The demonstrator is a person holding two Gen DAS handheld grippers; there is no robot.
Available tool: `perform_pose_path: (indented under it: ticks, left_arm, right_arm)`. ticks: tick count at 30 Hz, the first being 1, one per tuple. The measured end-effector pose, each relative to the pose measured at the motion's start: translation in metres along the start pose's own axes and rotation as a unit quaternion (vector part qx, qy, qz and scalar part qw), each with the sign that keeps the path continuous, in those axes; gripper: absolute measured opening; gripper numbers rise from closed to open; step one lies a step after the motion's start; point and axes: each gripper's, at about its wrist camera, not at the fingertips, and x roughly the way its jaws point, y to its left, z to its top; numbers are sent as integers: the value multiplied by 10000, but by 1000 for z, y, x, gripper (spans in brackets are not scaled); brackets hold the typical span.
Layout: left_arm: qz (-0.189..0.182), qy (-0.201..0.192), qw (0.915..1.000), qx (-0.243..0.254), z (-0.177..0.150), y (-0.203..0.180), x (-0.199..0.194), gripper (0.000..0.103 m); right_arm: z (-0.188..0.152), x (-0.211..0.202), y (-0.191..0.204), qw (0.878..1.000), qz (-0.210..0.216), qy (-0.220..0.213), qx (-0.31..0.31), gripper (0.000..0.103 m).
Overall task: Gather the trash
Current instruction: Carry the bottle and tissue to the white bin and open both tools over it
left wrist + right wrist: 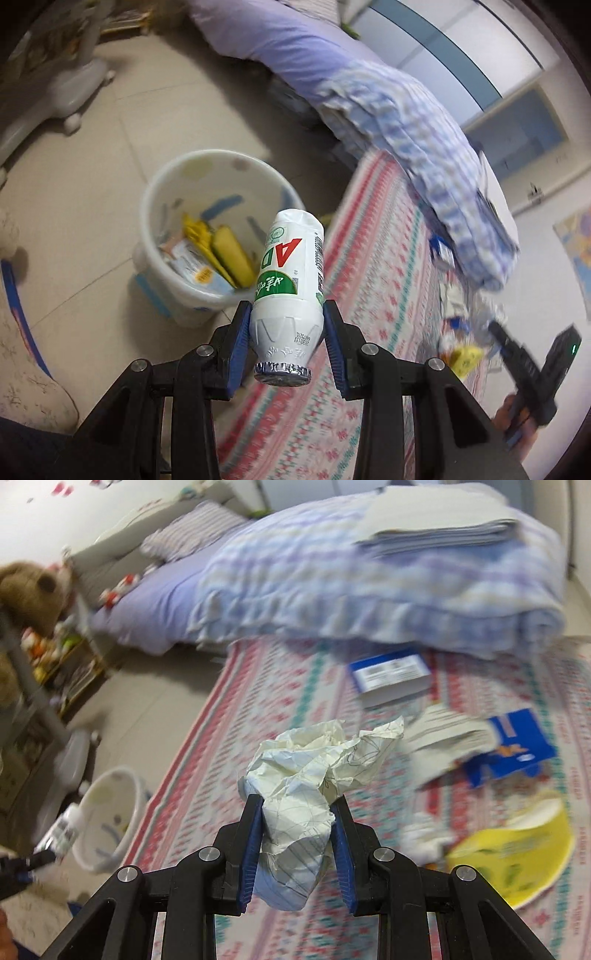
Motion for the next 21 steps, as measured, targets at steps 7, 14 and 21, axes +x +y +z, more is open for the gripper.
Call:
perform_pose_path:
  ticks: [7, 14, 21]
  left_arm:
    - [63, -193, 9992, -356, 20, 38, -6, 40]
    - [-41, 11, 9985, -547, 30, 54, 11, 40]
    - [-55, 61, 9977, -678, 38, 60, 24, 40]
  right_arm:
    - [-10, 23, 47, 9989, 323, 216, -268, 32]
    - [-24, 52, 108, 9947, 755, 522, -460, 32]
    - [-33, 79, 158, 9909, 977, 717, -584, 33]
